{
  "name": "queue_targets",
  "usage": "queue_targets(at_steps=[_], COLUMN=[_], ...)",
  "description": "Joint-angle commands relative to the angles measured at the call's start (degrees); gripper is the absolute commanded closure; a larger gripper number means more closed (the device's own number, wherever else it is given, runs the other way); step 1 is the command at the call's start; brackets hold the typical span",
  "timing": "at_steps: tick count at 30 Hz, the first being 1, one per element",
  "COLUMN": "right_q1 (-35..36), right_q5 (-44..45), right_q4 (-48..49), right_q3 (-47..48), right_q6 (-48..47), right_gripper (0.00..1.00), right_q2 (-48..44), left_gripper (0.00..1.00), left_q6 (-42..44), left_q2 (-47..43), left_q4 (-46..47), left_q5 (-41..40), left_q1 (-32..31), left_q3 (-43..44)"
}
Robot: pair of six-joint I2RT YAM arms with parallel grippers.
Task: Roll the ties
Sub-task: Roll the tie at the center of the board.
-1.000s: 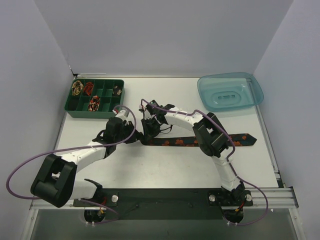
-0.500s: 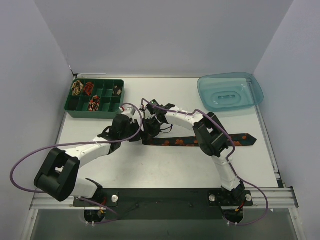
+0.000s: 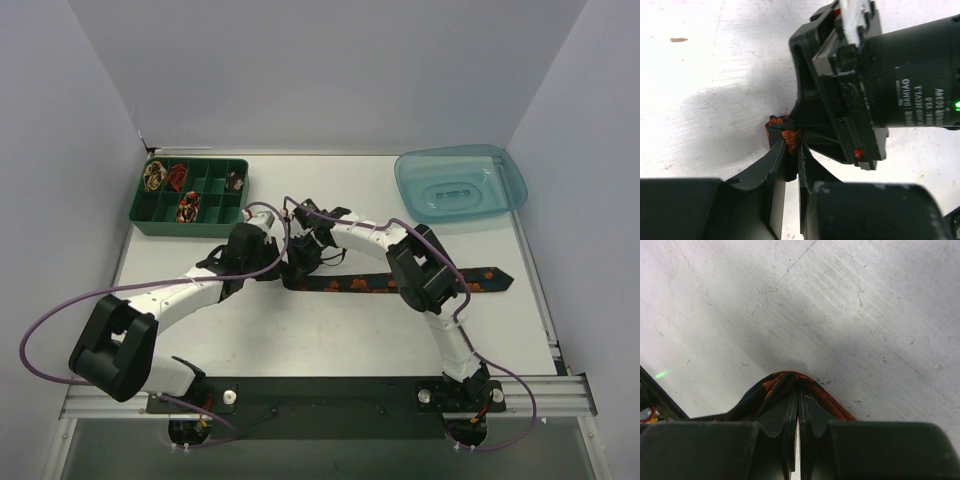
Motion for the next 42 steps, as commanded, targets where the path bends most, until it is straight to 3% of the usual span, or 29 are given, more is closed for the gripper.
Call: queue_targets(at_steps=[1,17,35,42], right_q1=[-1.1,-8.3,-10.3,-10.7], right_q5=[0.4,5.4,6.4,6.2], right_q4=[-2.2,-3.1,-4.0,-4.2], right_q3=[-0.5,-7.4,-9.6,-10.2], right_q6=[-0.4,-1.4,-2.0,-2.1], right_gripper=[1.0,1.0,1.0,1.0], right_q2=[-4.2,-15.2,-16.3,-16.0], left_gripper=[1.0,1.0,1.0,1.0], left_q6=[2.2,6.2,6.9,6.7], left_q2=[-1.5,-2.5,8.6,19.7], left_q4=[-5.7,-25.9,-33.0,-39.3], left_q5=[-6.3,-19.2,-29.3,-33.8], left_q1=[0.1,0.2,-8.4,-14.5], left_q3=[3.5,12.2,19.8,27.3])
